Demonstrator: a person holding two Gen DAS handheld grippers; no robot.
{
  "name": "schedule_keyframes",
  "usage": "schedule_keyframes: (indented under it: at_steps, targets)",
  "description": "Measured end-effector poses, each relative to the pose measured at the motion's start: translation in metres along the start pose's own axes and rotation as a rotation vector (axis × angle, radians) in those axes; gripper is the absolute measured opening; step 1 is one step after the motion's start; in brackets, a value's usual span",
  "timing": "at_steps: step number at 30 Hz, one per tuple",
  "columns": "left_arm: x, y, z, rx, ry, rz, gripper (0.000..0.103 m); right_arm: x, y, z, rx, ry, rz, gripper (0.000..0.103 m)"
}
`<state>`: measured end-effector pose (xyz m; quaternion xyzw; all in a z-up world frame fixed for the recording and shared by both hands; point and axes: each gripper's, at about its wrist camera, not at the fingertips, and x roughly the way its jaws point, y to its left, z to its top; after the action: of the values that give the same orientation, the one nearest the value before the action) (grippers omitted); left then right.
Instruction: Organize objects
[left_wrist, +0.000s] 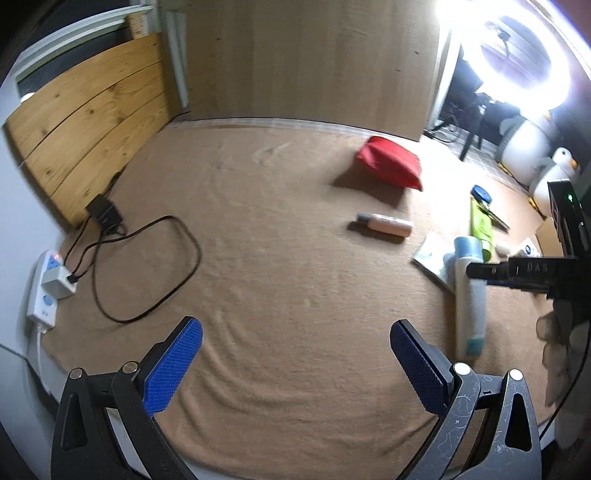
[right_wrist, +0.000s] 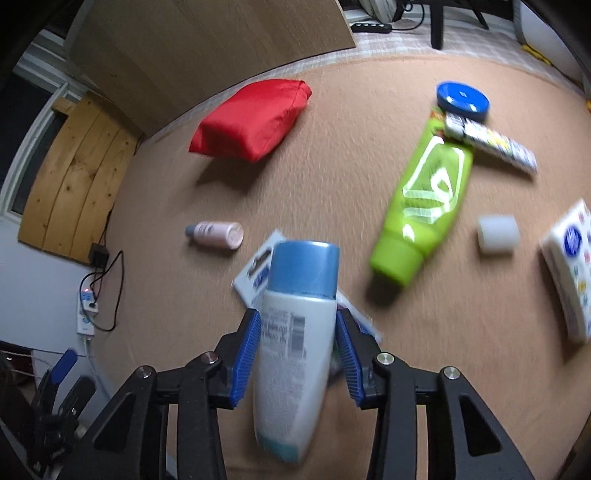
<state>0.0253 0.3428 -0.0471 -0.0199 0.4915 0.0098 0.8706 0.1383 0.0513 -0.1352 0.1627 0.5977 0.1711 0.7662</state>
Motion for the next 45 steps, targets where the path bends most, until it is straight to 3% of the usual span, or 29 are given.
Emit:
schedule_keyframes:
  at_steps: [9, 12, 15, 23, 30, 41, 45]
  targets:
    - [0.019, -0.039, 0.005, 0.095, 0.024, -0.101, 0.103, -0.011, 0.001, -0.021, 0.026, -0.042, 0.076, 0.039]
    - [0.026, -0.053, 0.007, 0.129, 0.033, -0.136, 0.103, -0.020, -0.007, -0.018, 0.083, -0.076, 0.089, 0.048]
    - [0.032, -0.071, 0.008, 0.171, 0.046, -0.192, 0.102, -0.022, -0.013, -0.009, 0.128, -0.077, 0.117, 0.050]
    - [0.056, -0.107, 0.007, 0.216, 0.121, -0.295, 0.094, 0.003, -0.004, 0.010, 0.094, -0.033, 0.061, 0.051]
    - [0.052, -0.095, 0.001, 0.186, 0.128, -0.301, 0.090, 0.011, 0.014, 0.006, 0.070, 0.009, 0.121, 0.052]
    - [0.050, -0.055, -0.020, 0.110, 0.178, -0.295, 0.089, 0.033, 0.060, -0.018, 0.001, 0.146, 0.241, 0.052]
    - [0.048, -0.048, -0.028, 0.100, 0.191, -0.296, 0.089, 0.023, 0.063, -0.029, -0.044, 0.134, 0.206, 0.052]
